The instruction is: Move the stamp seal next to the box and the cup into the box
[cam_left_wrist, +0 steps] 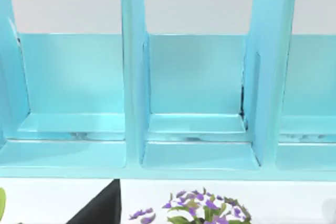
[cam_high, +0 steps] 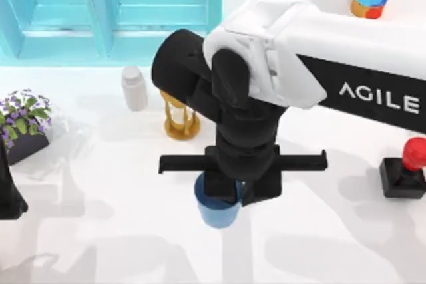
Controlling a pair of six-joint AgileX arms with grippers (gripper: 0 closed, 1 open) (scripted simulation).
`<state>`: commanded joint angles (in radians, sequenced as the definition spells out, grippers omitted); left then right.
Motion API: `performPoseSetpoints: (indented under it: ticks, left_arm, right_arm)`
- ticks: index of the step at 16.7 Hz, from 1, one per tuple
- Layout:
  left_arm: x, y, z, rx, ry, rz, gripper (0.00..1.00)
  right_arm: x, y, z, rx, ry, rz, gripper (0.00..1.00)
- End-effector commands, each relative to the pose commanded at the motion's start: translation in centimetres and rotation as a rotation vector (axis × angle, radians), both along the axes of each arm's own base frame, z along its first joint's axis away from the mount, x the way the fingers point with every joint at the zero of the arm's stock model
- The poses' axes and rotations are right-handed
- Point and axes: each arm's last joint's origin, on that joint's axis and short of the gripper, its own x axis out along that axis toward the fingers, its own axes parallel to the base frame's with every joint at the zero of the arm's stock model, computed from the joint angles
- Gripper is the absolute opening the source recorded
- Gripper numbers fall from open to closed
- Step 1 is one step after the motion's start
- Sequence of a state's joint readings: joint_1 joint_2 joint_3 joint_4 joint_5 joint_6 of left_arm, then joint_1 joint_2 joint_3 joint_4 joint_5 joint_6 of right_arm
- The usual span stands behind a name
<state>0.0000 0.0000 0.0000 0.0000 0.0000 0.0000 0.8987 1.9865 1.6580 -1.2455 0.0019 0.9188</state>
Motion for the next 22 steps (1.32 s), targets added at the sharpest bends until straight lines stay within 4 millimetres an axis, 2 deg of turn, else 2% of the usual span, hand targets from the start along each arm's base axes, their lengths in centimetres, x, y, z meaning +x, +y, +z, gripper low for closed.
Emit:
performPoseSetpoints:
  ticks: [3, 8, 10, 12, 15, 18, 20, 22]
  left_arm:
    - [0.0, 0.0, 0.0, 0.0, 0.0, 0.0, 1.0]
    - [0.0, 0.0, 0.0, 0.0, 0.0, 0.0, 1.0]
    - [0.0, 0.0, 0.0, 0.0, 0.0, 0.0, 1.0]
    - [0.0, 0.0, 0.0, 0.0, 0.0, 0.0, 1.0]
    - [0.0, 0.0, 0.0, 0.0, 0.0, 0.0, 1.0]
    - [0.0, 0.0, 0.0, 0.0, 0.0, 0.0, 1.0]
    - [0.0, 0.0, 0.0, 0.0, 0.0, 0.0, 1.0]
    - [0.0, 0.0, 0.0, 0.0, 0.0, 0.0, 1.0]
  right_arm:
    - [-0.3, -1.8, 1.6, 0.005, -0.003, 0.001, 0.0]
    - [-0.4, -1.7, 1.6, 0.006, -0.005, 0.005, 0.0]
    - [0.4, -2.6, 1.8, 0.008, -0.012, 0.002, 0.0]
    - [2.1, -4.7, 2.1, 0.007, -0.026, -0.003, 0.0]
    - [5.3, -10.1, 2.4, -0.008, -0.046, -0.014, 0.0]
    - [7.9, -17.6, 2.4, -0.031, -0.052, -0.021, 0.0]
    - [8.7, -23.2, 2.3, -0.041, -0.048, -0.019, 0.0]
    - [8.5, -28.9, 2.2, -0.044, -0.038, -0.015, 0.0]
